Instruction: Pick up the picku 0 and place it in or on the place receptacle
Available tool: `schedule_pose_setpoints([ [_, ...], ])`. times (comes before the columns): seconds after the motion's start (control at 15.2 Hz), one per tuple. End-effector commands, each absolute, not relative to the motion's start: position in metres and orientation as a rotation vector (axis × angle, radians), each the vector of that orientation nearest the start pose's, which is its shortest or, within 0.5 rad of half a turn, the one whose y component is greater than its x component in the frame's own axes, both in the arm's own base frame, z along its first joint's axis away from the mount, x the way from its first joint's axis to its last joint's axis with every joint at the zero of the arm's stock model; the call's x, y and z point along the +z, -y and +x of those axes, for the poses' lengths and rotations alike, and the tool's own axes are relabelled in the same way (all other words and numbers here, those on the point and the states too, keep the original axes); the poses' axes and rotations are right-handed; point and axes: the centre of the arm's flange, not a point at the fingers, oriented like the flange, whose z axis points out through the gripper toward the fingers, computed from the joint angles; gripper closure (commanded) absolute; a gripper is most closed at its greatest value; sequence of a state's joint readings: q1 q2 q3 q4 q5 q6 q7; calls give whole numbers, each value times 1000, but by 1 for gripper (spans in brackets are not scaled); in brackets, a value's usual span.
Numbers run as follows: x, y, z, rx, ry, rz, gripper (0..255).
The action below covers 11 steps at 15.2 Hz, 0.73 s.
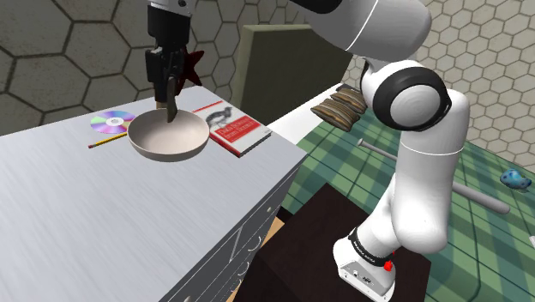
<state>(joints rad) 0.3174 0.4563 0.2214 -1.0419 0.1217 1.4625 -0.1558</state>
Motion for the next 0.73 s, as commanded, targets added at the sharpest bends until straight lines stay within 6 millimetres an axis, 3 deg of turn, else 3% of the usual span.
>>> schedule_pose_setpoints([
  [0.0,577,-322,590,94,985,-2760,255],
  [0.26,551,-322,590,94,985,-2760,255],
  [0.66,551,-322,590,94,985,-2760,255],
])
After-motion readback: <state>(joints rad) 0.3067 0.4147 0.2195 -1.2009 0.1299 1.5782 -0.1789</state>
